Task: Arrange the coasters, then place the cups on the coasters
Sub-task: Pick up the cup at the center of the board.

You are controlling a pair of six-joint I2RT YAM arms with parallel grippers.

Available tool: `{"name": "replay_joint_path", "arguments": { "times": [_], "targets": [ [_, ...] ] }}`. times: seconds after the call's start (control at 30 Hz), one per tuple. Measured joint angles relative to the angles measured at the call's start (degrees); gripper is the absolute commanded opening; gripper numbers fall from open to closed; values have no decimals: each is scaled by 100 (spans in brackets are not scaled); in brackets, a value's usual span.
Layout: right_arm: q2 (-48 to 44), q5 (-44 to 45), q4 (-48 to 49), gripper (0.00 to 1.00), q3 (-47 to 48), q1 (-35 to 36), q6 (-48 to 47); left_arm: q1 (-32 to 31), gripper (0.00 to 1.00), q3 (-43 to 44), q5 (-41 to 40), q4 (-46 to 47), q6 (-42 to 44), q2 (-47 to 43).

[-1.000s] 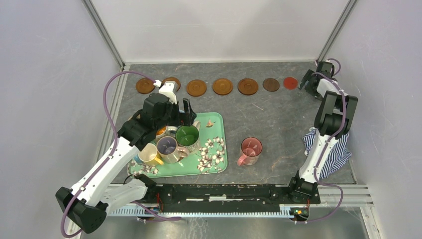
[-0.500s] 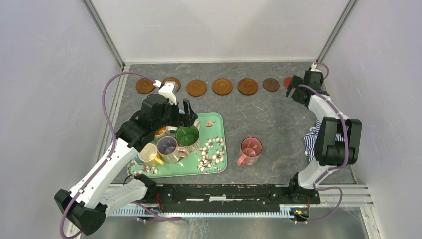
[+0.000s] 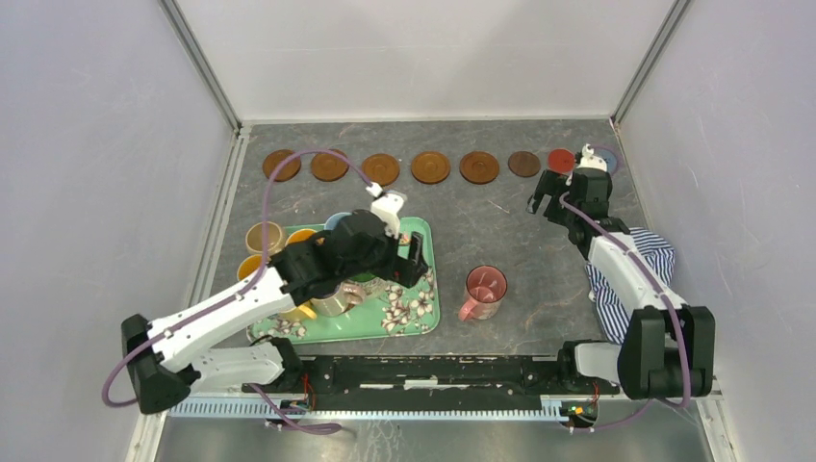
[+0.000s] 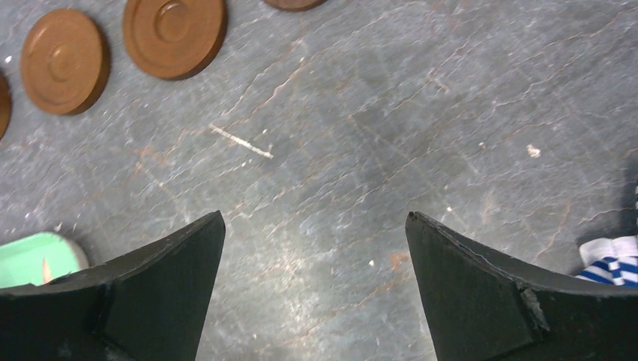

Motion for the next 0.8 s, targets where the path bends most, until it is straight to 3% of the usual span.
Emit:
{"name": "replay_joint_path", "arguments": {
  "times": [0.33, 0.8],
  "targets": [
    [-922, -181, 61, 98, -625, 175, 103, -1838, 100, 186, -918, 297, -487, 1270],
    [-1963, -415, -293, 98, -678, 175, 63, -2483, 98, 767, -1353, 678, -660, 2839]
  ]
}}
